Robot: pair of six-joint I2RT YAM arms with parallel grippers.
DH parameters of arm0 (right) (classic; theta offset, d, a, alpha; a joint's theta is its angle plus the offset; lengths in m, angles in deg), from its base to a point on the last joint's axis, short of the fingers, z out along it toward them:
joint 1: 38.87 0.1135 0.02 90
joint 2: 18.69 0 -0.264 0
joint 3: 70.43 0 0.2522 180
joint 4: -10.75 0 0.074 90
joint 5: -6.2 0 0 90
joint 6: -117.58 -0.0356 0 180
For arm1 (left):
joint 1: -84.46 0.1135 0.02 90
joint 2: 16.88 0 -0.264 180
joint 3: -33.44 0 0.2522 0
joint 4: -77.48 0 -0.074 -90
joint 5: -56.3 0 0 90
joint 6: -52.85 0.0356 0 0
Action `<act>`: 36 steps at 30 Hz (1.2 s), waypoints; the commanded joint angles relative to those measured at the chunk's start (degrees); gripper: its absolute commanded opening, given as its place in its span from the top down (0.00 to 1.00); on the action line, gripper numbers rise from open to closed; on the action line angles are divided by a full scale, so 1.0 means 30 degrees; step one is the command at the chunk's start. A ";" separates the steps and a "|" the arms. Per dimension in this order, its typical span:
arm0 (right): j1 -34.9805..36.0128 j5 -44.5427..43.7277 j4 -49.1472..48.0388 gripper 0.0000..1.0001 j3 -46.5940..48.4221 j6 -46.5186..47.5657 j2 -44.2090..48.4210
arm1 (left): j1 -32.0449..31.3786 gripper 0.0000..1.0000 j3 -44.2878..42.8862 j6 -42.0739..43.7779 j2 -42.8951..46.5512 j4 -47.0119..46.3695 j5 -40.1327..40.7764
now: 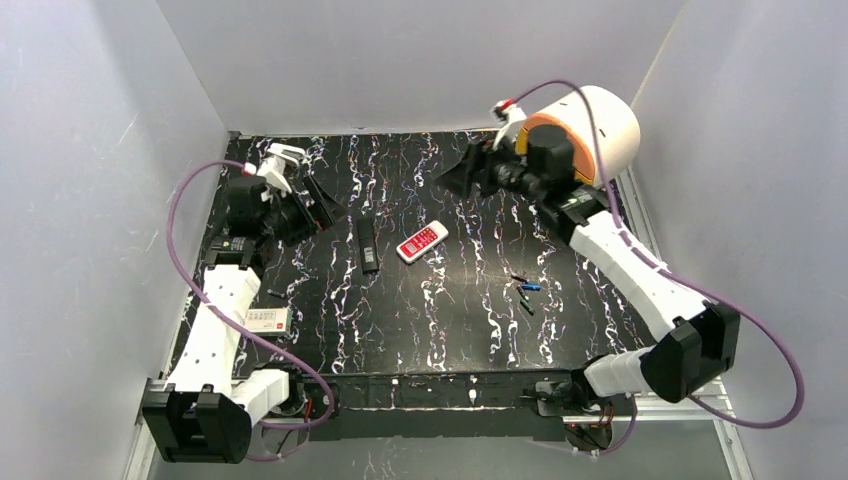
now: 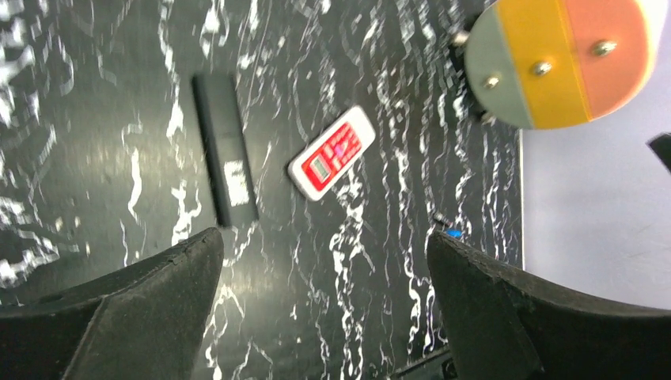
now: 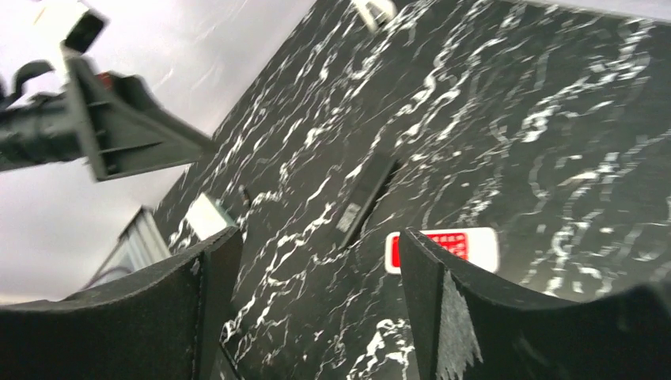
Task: Load the batteries into the remote control
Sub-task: Adjust the remote control at the center of the board.
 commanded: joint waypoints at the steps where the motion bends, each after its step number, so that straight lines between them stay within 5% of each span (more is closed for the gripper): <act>1: 0.2378 -0.2504 -0.1046 0.23 0.0025 0.0942 -0.1346 | -0.0200 0.02 0.2187 -0.1161 0.0286 -0.0812 0.0472; 9: 0.4206 -0.9045 0.1599 0.31 0.1983 -0.0680 -0.6865 | -0.0468 0.02 0.4293 -0.2534 -0.0944 -0.1645 0.0016; 13: 0.4357 -0.9046 0.3226 0.44 0.4737 -0.0942 -1.0288 | -0.0668 0.02 0.5091 -0.2917 -0.1317 -0.2130 -0.0460; 23: 0.4533 -0.9982 0.3753 0.59 0.9326 -0.0404 -1.6162 | -0.1473 0.02 0.5568 -0.2996 -0.2006 -0.2574 -0.1858; 36: 0.4496 -0.8516 0.6173 0.60 0.9332 0.2278 -1.7274 | -0.2540 0.02 0.5875 -0.2739 -0.2709 -0.2493 -0.1340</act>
